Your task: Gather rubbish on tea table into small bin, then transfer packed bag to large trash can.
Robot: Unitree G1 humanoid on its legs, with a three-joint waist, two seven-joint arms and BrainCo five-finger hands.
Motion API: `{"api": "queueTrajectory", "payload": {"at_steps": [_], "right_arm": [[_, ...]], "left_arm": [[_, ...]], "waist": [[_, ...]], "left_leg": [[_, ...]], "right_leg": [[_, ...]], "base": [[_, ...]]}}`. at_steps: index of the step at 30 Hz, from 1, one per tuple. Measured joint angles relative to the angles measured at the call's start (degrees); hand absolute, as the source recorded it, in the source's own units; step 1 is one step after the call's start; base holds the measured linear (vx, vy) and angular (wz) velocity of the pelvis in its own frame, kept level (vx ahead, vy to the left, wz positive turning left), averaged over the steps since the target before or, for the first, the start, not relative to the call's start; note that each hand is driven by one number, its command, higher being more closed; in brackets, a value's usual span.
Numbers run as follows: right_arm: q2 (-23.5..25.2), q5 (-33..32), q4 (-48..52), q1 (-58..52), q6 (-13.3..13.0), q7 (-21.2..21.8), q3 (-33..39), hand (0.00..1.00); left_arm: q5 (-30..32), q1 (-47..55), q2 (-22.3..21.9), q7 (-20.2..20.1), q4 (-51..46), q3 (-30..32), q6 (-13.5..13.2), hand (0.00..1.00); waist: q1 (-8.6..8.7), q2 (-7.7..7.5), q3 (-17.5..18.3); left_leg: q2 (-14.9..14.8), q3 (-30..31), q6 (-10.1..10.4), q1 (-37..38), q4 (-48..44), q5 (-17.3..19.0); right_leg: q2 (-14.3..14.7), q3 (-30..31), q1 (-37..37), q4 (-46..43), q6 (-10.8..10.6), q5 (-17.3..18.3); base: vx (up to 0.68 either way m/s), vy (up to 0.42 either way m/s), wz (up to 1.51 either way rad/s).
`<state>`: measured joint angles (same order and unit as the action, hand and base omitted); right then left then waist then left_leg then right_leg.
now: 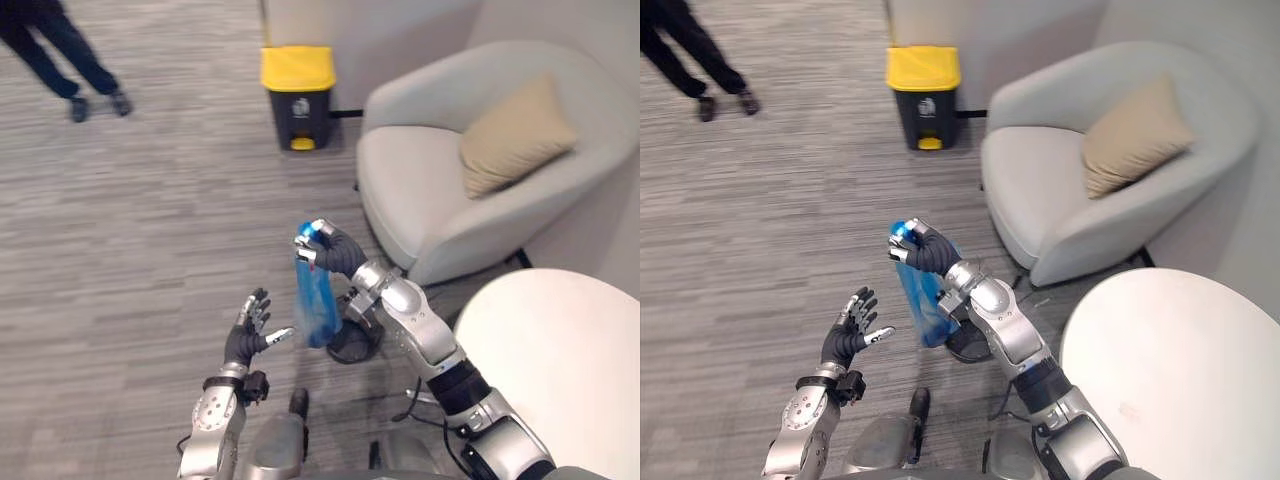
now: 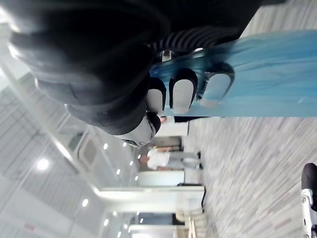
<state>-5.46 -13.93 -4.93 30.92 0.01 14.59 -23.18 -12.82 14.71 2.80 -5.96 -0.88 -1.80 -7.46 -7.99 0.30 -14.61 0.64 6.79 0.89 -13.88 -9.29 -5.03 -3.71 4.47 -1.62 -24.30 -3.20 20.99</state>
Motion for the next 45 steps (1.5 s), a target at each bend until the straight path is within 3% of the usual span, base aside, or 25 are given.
{"api": "queueTrajectory", "payload": {"at_steps": [1,3,4,5,6,8,9,11,13,14,17,22,27,39,45], "right_arm": [[-1.5,-0.2,-0.5,1.0,-0.2,-0.8,-0.1,1.00],[-5.1,-0.8,-1.1,2.0,-0.1,-1.8,0.0,1.00],[-6.9,-1.4,-2.0,2.9,-0.1,-2.1,0.3,1.00],[-7.6,-1.7,-2.5,3.2,-0.1,-2.1,0.8,1.00],[-7.9,-2.1,-4.6,4.8,-0.1,-2.1,1.6,1.00],[-7.4,-2.4,-5.4,5.9,0.4,-2.5,1.4,1.00],[-6.6,-2.5,-5.4,5.9,0.4,-2.4,1.0,1.00],[-6.0,-2.5,-5.4,5.9,0.4,-2.4,1.4,1.00],[-6.0,-2.4,-5.2,5.9,0.4,-2.4,2.0,1.00],[-5.7,-2.4,-5.3,5.8,0.4,-2.4,2.7,1.00],[-3.5,-2.4,-5.2,5.1,0.7,-3.3,3.9,1.00],[0.8,-2.4,-4.8,4.3,1.6,-4.7,5.3,1.00],[2.8,-2.3,-4.8,2.5,1.9,-7.1,5.3,1.00],[2.4,-4.1,-4.8,0.9,2.9,-15.9,5.4,1.00],[1.3,-8.2,-4.3,0.5,2.9,-16.1,4.0,1.00]], "left_arm": [[0.0,0.3,-0.9,0.1,-0.8,-0.8,0.0,0.00],[0.0,0.6,-2.0,0.2,-4.3,-2.9,0.0,0.00],[0.1,-0.2,-2.3,0.2,-6.0,-4.7,-0.5,0.00],[0.1,-1.7,-1.8,0.2,-6.0,-5.5,-0.6,0.00],[0.2,-3.9,-1.5,0.2,-6.5,-6.4,-0.7,0.00],[2.2,-5.7,-1.5,0.1,-7.0,-7.1,-0.7,0.00],[4.1,-5.8,-1.4,0.1,-8.5,-7.0,-0.7,0.00],[7.1,-7.1,-1.7,0.2,-10.4,-7.5,-0.7,0.00],[11.5,-8.0,-2.4,0.3,-11.2,-7.9,-0.6,0.00],[14.2,-8.6,-2.9,0.8,-11.7,-8.1,-0.5,0.00],[18.4,-8.8,-3.2,2.3,-12.2,-8.3,0.6,0.00],[24.4,-8.4,-3.9,3.2,-12.2,-8.2,3.5,0.00],[28.7,-8.1,-5.1,6.1,-12.0,-7.6,4.8,0.00],[29.1,-4.4,-6.3,15.6,-8.2,-6.5,3.7,0.00],[28.2,-4.9,-6.1,19.1,-4.2,-6.3,3.4,0.00]], "waist": [[1.12,2.04,0.5],[1.07,3.93,0.7],[1.32,4.68,0.9],[1.54,4.23,0.9],[2.34,2.77,0.9],[2.62,2.52,1.2],[2.76,2.61,1.3],[3.87,3.50,2.0],[4.09,5.00,3.1],[4.01,5.82,4.0],[3.81,5.26,5.1],[3.86,4.30,7.0],[3.85,3.98,8.3],[3.63,3.09,10.6],[3.60,2.13,11.7]], "left_leg": [[-0.8,3.0,0.5,-1.7,1.6,-3.1],[-1.9,5.9,0.6,-1.9,6.5,-6.2],[-2.7,5.6,-1.0,-2.0,10.0,-2.9],[-2.2,5.0,-3.4,-2.5,10.3,1.0],[-0.1,2.5,-4.5,-5.6,4.5,2.1],[1.2,-0.1,-4.2,-4.7,-6.1,2.4],[-0.2,-1.1,-3.4,-0.5,-10.0,4.0],[-3.2,-2.2,-1.0,7.5,-6.4,10.0],[-4.8,-2.7,0.1,11.2,2.3,9.6],[-5.8,-3.0,3.0,13.2,7.5,7.7],[-5.5,-2.7,3.1,14.5,11.0,5.0],[-4.5,-2.3,2.5,14.8,10.5,4.6],[-4.3,-2.9,2.2,14.9,10.5,4.4],[-5.4,-4.3,2.4,16.6,11.9,4.3],[-5.5,-5.2,2.5,17.1,12.4,4.2]], "right_leg": [[1.9,-1.8,-1.7,-0.2,1.0,-0.6],[4.1,-3.7,-4.0,-2.2,2.4,-0.8],[4.6,-6.3,-4.5,-1.2,3.8,-2.2],[3.0,-7.6,-4.9,0.2,5.0,-3.3],[0.1,-10.5,-6.3,1.6,4.8,-5.2],[-2.0,-12.0,-6.8,3.3,5.0,-8.0],[-2.1,-12.4,-6.3,3.9,5.4,-8.7],[-1.1,-14.6,-4.4,6.5,5.6,-9.9],[0.3,-16.1,-4.0,9.1,5.2,-11.7],[0.9,-17.2,-4.0,10.5,4.9,-12.8],[0.6,-17.6,-2.6,13.5,3.9,-15.2],[0.5,-17.6,0.3,18.3,2.9,-18.4],[0.9,-16.7,1.1,20.9,2.9,-20.2],[2.0,-15.4,2.5,23.3,3.2,-21.4],[2.2,-14.9,2.7,23.5,3.0,-21.5]], "base": [[-0.20,-0.134,0.79],[-0.28,-0.202,0.96],[-0.31,-0.214,1.06],[-0.36,-0.165,1.26],[-0.31,-0.136,1.13],[-0.22,-0.122,0.67],[-0.12,-0.055,0.20],[-0.14,-0.024,0.48],[-0.12,0.036,0.48],[-0.10,0.086,0.34],[-0.08,0.089,0.16],[-0.07,0.067,0.04],[-0.05,0.019,-0.09],[0.00,-0.007,-0.07],[-0.01,0.003,-0.04]]}}
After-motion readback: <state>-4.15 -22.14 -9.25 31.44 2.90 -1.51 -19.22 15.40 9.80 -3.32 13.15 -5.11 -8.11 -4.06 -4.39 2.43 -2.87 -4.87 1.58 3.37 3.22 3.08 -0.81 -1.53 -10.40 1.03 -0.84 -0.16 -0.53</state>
